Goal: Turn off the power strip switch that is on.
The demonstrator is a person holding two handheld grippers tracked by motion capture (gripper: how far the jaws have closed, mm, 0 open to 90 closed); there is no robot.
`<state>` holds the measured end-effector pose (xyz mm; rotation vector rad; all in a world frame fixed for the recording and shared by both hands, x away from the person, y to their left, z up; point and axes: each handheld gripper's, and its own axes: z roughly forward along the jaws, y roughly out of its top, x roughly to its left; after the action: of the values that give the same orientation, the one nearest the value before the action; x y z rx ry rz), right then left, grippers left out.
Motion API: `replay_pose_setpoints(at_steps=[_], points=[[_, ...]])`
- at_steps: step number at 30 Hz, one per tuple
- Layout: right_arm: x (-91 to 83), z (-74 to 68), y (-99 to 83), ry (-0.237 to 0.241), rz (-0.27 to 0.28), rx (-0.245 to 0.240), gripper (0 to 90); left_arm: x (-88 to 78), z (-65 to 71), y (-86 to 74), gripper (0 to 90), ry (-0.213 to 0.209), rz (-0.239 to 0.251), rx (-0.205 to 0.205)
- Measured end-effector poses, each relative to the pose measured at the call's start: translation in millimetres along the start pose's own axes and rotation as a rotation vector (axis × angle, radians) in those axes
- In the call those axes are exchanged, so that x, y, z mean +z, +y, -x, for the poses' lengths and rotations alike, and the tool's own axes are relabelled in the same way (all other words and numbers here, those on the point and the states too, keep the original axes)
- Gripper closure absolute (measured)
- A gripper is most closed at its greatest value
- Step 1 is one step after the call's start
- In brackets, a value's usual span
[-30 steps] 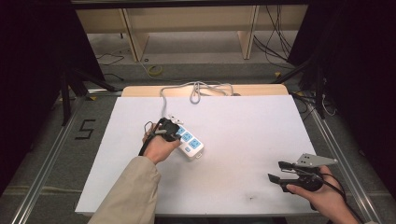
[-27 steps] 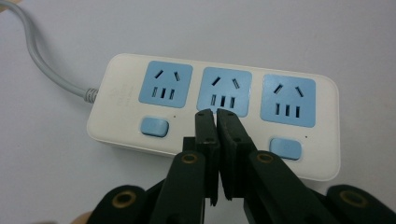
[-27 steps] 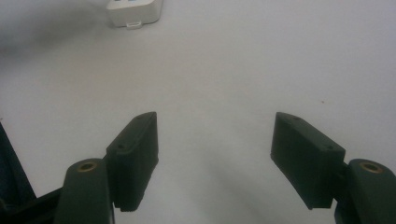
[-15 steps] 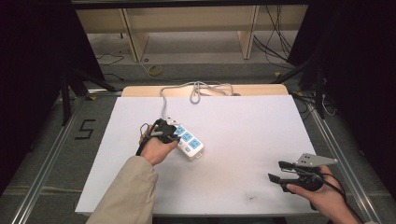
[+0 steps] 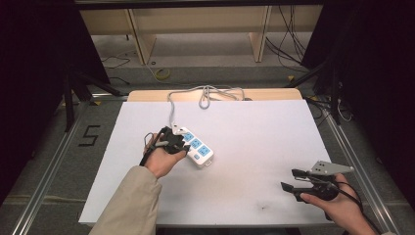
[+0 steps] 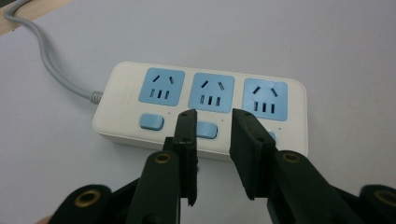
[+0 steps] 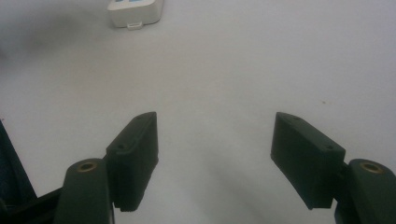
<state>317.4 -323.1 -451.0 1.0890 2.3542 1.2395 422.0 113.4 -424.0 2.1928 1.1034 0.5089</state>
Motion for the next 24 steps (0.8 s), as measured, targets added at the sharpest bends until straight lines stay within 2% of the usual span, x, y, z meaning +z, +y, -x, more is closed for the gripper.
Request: replay_pose_setpoints(at_steps=[3, 6, 9, 12, 13, 16, 20, 24], points=[[0.1, 0.0, 0.1, 0.000, -0.001, 0.000, 32.3, -1.8, -0.2, -0.8, 66.2, -0.024, 0.010, -0.008], [-0.4, -0.2, 0.2, 0.000, -0.002, 0.000, 32.3, -4.5, 0.2, -1.4, 61.0, -0.022, 0.030, 0.000], [-0.4, 0.0, 0.2, 0.000, -0.003, -0.001, 32.2, -6.4, 0.3, -2.4, 52.0, 0.000, 0.049, 0.010], [-0.3, -0.2, 0.5, 0.001, -0.001, 0.000, 32.1, -9.0, -1.2, -3.8, 47.3, 0.016, 0.062, 0.014], [-0.3, -0.4, 0.5, 0.002, 0.001, 0.000, 32.0, -9.9, -1.6, -4.4, 46.2, 0.010, 0.063, 0.009], [-0.1, -0.3, 0.6, 0.002, 0.004, -0.003, 32.0, -12.5, -2.1, -6.5, 43.8, -0.033, 0.081, -0.046], [0.5, -0.2, 0.9, 0.002, 0.004, -0.004, 31.9, -14.9, -2.1, -9.2, 40.2, -0.025, 0.084, -0.047], [0.7, -0.3, 1.2, 0.004, 0.000, -0.006, 32.0, -16.7, -1.8, -12.6, 36.0, -0.037, 0.084, -0.056]])
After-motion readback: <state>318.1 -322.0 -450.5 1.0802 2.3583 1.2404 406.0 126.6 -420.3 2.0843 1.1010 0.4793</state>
